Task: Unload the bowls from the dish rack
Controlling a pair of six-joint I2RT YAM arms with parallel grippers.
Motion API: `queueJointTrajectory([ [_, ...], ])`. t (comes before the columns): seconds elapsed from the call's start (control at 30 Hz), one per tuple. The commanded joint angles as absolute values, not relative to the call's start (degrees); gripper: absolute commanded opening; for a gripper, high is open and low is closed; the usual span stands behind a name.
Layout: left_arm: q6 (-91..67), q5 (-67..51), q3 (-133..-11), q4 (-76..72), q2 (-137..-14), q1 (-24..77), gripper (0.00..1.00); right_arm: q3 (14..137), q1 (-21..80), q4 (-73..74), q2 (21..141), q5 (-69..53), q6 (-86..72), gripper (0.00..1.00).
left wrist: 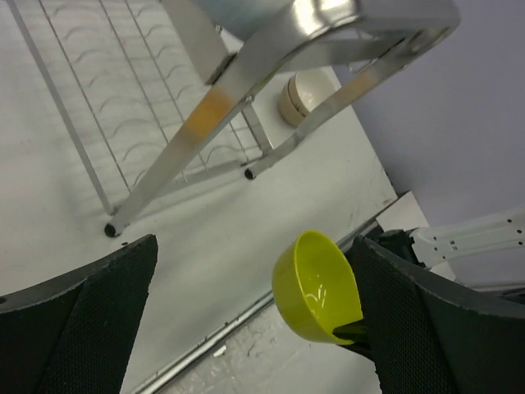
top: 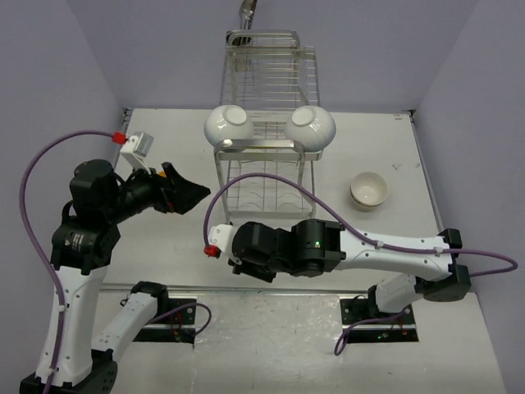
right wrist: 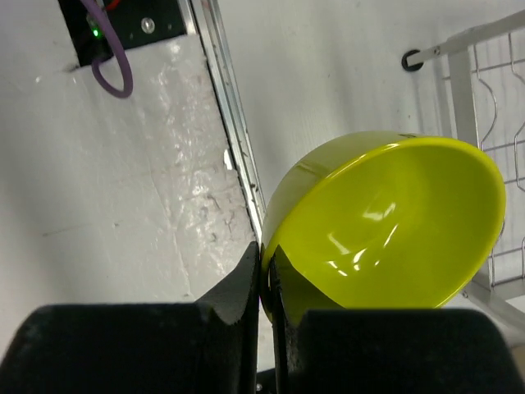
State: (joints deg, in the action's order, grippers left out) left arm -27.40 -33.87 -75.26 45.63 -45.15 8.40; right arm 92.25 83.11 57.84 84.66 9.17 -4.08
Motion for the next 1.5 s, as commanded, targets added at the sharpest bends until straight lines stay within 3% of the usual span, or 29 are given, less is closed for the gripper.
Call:
queueJointTrajectory([
  [0.0,-26.01,-35.50,-71.73,47.81,-41.31,10.01,1.00,93.42,85.25,57.65,83.49,16.00,-2.64,0.00],
  [0.3,-28.12,-42.27,-59.77,45.27,-36.39,10.99,0.98,103.61,87.63,61.60,94.29,15.56,5.01,0.00],
  [0.47,-26.81,-39.83,-58.45,46.40,-36.39,11.07,0.87,110.73,87.54,63.80,97.73,18.72,6.85,0.00],
  [0.63,-24.61,-33.95,-57.48,49.83,-37.00,11.16,0.82,115.04,87.54,65.30,100.80,21.97,8.70,0.00],
  [0.83,-23.03,-29.64,-58.09,52.03,-38.23,11.16,0.63,120.66,87.54,66.36,104.94,25.31,10.55,0.00],
  [0.97,-21.71,-24.62,-59.50,54.31,-39.29,11.16,0.39,123.39,87.36,66.44,107.92,28.12,11.69,0.00],
  [1.07,-21.18,-22.07,-60.12,55.19,-39.72,11.16,0.29,125.68,87.10,66.27,109.42,29.88,12.48,0.00],
  [1.3,-19.16,-16.00,-59.94,57.39,-41.74,11.16,0.29,129.63,86.84,66.27,113.55,33.83,14.41,0.00],
  [1.47,-18.81,-13.80,-58.89,57.74,-42.63,11.16,0.39,131.31,86.57,66.18,115.22,34.80,15.55,0.00],
])
